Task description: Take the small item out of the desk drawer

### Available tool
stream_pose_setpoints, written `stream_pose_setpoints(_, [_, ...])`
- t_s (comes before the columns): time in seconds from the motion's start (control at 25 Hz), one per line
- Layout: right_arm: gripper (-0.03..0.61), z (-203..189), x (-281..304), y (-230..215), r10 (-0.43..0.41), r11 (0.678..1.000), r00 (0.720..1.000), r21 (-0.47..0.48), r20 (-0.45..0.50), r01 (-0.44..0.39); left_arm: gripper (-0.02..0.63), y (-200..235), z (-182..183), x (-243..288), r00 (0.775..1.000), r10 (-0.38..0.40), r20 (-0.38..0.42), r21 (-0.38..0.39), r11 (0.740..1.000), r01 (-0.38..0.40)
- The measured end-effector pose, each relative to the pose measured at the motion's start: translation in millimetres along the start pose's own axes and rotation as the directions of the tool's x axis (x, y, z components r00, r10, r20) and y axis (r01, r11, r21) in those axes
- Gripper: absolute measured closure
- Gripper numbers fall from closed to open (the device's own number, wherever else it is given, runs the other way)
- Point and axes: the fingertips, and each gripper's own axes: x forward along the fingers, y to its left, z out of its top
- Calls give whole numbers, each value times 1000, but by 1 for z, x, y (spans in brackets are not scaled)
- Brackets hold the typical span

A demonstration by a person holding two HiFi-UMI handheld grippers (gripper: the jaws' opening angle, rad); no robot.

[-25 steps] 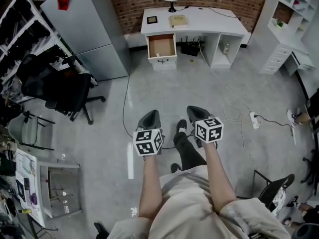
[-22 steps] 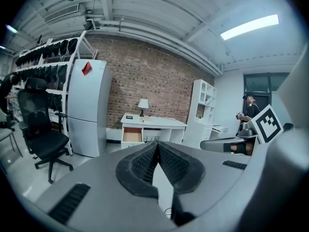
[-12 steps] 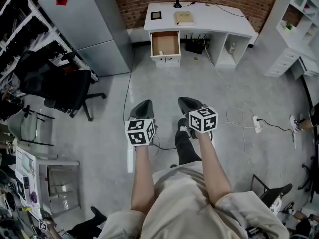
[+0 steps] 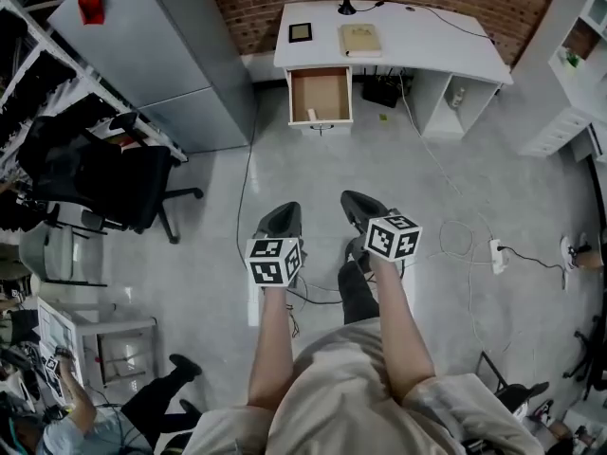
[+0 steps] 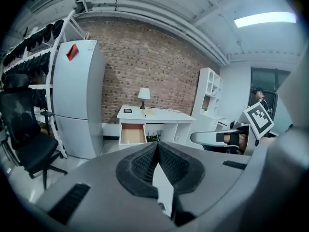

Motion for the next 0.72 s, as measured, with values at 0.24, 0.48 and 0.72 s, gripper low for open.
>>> stream_pose_setpoints(0.24, [554,58,48,-51,47,998,999,38,29,-48,597,17,47,77,1000,-1,0,11,1000,1])
stream_pose_setpoints(0.48, [554,111,105,-74,142,986,990,-88,-18,-143,597,26,84,147,999,-41,-22,28,999,41])
stream_pose_setpoints(0.72, [554,126,150,-104,161,968,978,-171,-133,-183,597,48,106,208,1000,-5,-29,18,1000,5])
